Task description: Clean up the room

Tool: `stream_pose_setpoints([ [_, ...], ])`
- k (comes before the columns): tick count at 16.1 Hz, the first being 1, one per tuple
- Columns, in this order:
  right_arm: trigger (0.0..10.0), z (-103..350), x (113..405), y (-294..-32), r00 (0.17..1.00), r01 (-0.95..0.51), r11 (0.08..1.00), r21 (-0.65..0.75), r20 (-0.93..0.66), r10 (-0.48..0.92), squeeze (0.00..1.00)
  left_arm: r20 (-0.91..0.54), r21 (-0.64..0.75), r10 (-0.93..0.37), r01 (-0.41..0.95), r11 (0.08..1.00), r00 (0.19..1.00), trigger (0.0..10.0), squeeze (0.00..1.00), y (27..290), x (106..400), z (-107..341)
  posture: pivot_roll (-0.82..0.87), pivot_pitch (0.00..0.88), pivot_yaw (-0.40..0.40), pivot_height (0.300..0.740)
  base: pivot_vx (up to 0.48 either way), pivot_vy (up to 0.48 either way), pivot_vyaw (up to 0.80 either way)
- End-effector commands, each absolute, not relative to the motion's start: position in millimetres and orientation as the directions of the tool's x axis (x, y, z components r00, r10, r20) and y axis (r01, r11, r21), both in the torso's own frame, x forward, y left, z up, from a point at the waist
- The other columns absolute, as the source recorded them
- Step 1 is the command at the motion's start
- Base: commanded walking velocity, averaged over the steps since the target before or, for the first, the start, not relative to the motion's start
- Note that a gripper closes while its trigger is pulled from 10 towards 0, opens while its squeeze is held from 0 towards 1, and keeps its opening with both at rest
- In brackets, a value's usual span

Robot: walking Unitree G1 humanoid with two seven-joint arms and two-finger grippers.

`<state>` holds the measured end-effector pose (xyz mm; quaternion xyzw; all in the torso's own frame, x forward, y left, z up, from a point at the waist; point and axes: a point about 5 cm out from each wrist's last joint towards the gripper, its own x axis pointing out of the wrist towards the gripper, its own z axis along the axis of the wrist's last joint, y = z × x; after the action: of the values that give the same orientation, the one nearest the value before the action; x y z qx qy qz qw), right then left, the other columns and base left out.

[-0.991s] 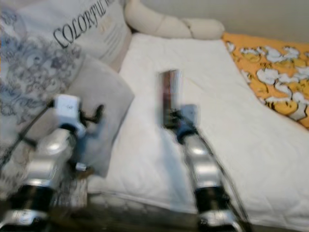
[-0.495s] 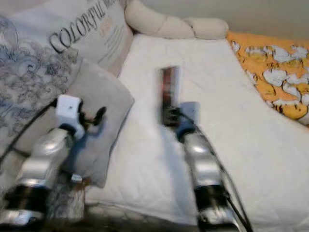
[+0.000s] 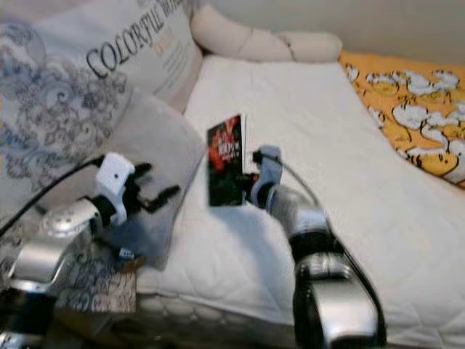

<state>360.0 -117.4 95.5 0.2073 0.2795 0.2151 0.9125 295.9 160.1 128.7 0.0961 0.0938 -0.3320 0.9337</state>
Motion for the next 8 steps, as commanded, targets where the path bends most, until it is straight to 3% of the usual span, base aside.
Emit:
stream_pose_setpoints([
  [1,10.0,103.9,364.8,-122.7,0.752,-0.271,0.772,0.574,-0.375,0.543,0.0,-0.255,0.108,-0.634,0.673,0.732,0.73,10.0,0.0,157.9,293.0,130.9,0.03,0.0,-0.025,0.74,0.0,0.0,0.0],
  [4,10.0,102.5,365.3,-128.9,0.71,-0.225,0.689,0.689,-0.369,0.6,0.0,-0.279,0.099,-0.647,0.692,0.715,0.709,10.0,0.0,160.2,291.3,132.5,0.02,0.0,-0.011,0.74,0.0,0.0,0.0],
  [8,10.0,93.1,360.9,-132.3,0.673,-0.203,0.695,0.69,-0.417,0.611,0.0,-0.306,0.063,-0.692,0.739,0.671,0.654,10.0,0.0,157.4,284.5,136.6,0.03,0.0,-0.004,0.74,0.0,0.0,0.0],
])
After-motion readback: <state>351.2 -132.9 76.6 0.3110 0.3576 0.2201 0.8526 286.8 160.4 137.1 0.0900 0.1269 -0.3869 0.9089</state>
